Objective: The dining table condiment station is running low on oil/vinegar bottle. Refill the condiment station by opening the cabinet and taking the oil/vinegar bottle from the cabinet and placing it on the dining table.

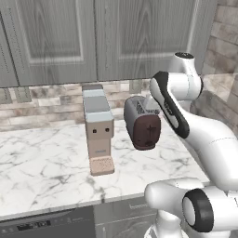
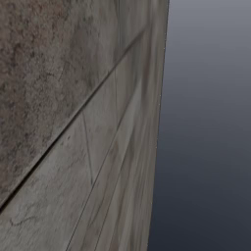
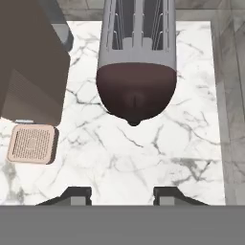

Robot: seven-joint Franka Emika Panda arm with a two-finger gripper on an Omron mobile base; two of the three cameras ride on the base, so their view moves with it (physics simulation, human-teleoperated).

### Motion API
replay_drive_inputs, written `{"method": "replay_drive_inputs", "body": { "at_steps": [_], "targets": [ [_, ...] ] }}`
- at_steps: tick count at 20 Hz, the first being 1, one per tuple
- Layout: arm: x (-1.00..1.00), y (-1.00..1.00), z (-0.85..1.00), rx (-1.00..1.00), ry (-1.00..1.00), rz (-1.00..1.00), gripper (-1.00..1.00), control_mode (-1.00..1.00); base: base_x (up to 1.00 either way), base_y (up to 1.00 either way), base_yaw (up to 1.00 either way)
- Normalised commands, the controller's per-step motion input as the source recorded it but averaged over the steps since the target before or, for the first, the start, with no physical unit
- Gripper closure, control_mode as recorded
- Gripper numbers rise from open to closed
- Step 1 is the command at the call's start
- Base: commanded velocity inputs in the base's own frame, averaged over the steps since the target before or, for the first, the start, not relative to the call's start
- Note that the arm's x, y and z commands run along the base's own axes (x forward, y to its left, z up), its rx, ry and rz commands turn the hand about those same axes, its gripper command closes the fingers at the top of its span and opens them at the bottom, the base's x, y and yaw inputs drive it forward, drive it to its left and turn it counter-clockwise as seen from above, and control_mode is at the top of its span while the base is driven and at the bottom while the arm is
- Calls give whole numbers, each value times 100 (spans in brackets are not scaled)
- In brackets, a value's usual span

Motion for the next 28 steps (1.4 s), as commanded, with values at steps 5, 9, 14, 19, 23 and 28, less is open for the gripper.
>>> {"method": "replay_drive_inputs", "body": {
  "at_steps": [5,9,14,19,23,28],
  "targets": [
    [-36,0,2,0,-14,0,-100,-100,0,0,0],
    [-64,0,16,0,-38,-1,-100,-100,0,0,0],
    [-60,9,54,1,-57,-1,-100,-100,0,0,0],
    [-25,29,20,2,-22,-4,-100,-100,0,0,0],
    [0,44,38,0,-13,-4,-100,-100,0,0,0],
    [-9,40,78,-2,-21,-4,-100,-100,0,0,0]
  ]
}}
